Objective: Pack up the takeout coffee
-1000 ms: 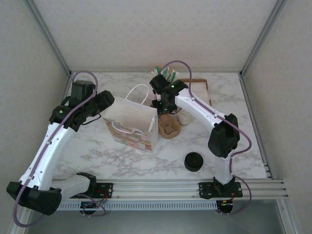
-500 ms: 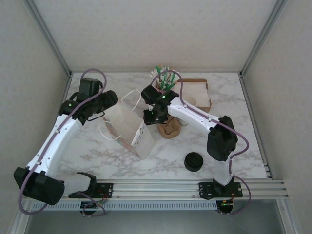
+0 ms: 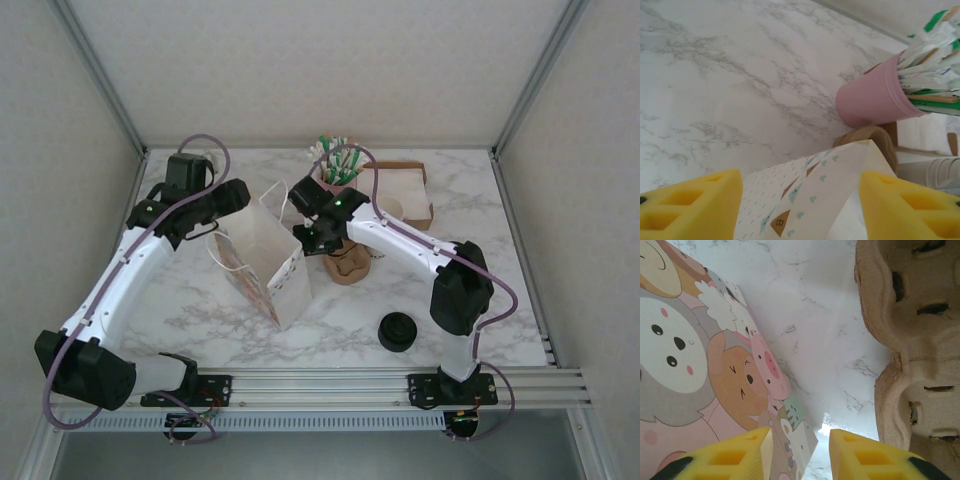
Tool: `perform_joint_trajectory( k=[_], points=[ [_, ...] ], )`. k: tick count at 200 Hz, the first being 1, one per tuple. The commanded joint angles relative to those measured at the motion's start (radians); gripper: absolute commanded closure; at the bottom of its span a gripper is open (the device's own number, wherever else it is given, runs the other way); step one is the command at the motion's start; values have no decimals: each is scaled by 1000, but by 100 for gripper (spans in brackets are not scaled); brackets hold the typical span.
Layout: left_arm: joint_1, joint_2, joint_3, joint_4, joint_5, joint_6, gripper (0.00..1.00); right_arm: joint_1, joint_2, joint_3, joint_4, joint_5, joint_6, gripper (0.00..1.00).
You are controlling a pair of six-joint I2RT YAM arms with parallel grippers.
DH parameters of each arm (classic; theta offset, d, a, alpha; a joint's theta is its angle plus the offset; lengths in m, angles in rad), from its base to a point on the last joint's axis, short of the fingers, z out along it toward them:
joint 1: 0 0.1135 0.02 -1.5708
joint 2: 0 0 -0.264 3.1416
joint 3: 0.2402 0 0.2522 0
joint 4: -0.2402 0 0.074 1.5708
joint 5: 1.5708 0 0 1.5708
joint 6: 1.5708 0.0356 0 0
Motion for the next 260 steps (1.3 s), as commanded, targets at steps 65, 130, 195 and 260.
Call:
perform_joint_trajectory(
  k=[65,130,195,260],
  points=[
    [9,7,-14,160,191,8,39,36,-109,-101,99,70,-5,65],
    [10,11,69,66,46,35,36,34,-149,-128,76,256,-11,62],
    [29,-149,96,-197,-234,-81,33,-45,-65,-89,59,268,-55,57],
    [30,-289,52,-357,-244,-221,36,-121,-3,-85,58,222,-151,54]
  ],
)
